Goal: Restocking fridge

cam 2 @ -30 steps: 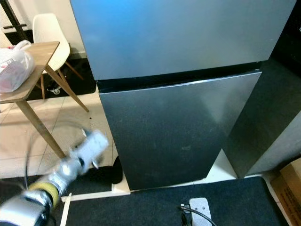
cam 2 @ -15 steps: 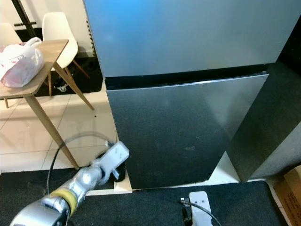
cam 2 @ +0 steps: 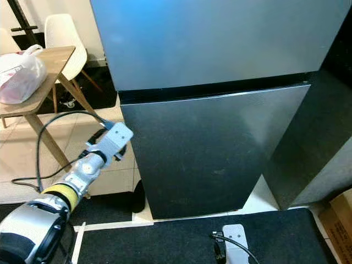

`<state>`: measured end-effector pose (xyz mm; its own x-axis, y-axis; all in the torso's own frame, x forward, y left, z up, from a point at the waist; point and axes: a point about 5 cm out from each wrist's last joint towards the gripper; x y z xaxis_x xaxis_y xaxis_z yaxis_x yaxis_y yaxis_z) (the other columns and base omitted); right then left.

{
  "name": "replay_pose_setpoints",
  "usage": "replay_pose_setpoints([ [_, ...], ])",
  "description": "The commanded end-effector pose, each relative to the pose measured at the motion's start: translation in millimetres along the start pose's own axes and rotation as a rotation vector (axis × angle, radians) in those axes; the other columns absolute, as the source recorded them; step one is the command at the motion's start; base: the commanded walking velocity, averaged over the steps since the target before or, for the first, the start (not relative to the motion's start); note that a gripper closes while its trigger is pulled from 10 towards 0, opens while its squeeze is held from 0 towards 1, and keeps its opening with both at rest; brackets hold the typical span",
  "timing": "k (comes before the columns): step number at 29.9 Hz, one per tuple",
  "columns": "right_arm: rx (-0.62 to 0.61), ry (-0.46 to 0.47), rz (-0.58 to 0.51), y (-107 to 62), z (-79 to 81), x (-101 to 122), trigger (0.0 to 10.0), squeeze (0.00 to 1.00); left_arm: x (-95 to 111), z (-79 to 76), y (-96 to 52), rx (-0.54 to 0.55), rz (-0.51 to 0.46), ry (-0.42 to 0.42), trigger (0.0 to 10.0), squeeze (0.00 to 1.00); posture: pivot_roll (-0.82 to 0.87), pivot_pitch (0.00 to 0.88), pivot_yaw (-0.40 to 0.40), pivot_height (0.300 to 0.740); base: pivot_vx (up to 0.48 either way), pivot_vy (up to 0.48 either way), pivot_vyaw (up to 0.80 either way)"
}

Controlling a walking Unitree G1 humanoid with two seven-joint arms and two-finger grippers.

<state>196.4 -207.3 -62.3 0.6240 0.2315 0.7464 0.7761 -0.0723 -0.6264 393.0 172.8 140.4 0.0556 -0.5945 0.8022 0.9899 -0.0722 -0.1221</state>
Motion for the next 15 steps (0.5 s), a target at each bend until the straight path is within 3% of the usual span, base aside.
replay_pose_setpoints([
  [1, 0.010, -0.003, 0.011, -2.9, 1.0, -5.8, 10.0, 0.00, -19.0, 1.4, -5.6, -0.003, 0.066, 0.011, 10.0, 0.00, -0.15, 0.168, 0.072, 0.740, 0.000, 0.000, 0.00],
  [5, 0.021, -0.011, 0.021, -4.5, 1.2, -9.4, 10.0, 0.00, -34.0, -9.7, -11.7, -0.056, 0.114, -0.039, 10.0, 0.00, -0.15, 0.174, 0.071, 0.740, 0.000, 0.000, 0.00],
  [6, 0.033, -0.016, 0.034, -6.3, 3.7, -13.4, 10.0, 0.00, -57.5, -36.1, -24.5, -0.181, 0.195, -0.066, 10.0, 0.00, -0.15, 0.172, 0.071, 0.740, 0.000, 0.000, 0.00],
  [9, 0.045, -0.018, 0.058, -7.9, 5.3, -18.2, 10.0, 0.00, -81.5, -63.4, -41.6, -0.307, 0.288, -0.095, 10.0, 0.00, -0.15, 0.167, 0.071, 0.740, 0.000, 0.000, 0.00],
  [11, 0.052, -0.038, 0.088, -9.2, 4.9, -23.4, 10.0, 0.00, -103.2, -87.6, -60.8, -0.396, 0.385, -0.159, 10.0, 0.00, -0.15, 0.157, 0.071, 0.740, 0.000, 0.000, 0.00],
  [12, 0.056, -0.042, 0.117, -10.1, 3.7, -27.6, 10.0, 0.00, -117.6, -104.5, -76.1, -0.390, 0.464, -0.346, 10.0, 0.00, -0.14, 0.137, 0.074, 0.740, 0.000, 0.000, 0.00],
  [13, 0.056, -0.042, 0.117, -10.1, 3.7, -27.6, 10.0, 0.00, -117.6, -104.5, -76.1, -0.390, 0.464, -0.346, 10.0, 0.00, -0.14, 0.137, 0.074, 0.740, 0.000, 0.000, 0.00],
  [15, 0.053, -0.028, 0.138, -10.2, 1.2, -29.8, 10.0, 0.00, -131.0, -116.1, -90.2, -0.300, 0.545, -0.593, 10.0, 0.00, -0.14, 0.118, 0.070, 0.740, 0.000, 0.000, 0.00],
])
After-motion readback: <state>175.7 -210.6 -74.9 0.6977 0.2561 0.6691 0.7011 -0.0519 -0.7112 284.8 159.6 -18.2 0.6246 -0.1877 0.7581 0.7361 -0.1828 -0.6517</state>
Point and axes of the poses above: a point about 5 cm out from each wrist's last joint towards the gripper, its own y axis pointing out of the wrist towards the gripper, its own x axis along the axis of the wrist's last joint, z = x × y, and after that the axes turned 7 degrees about -y, right-handed
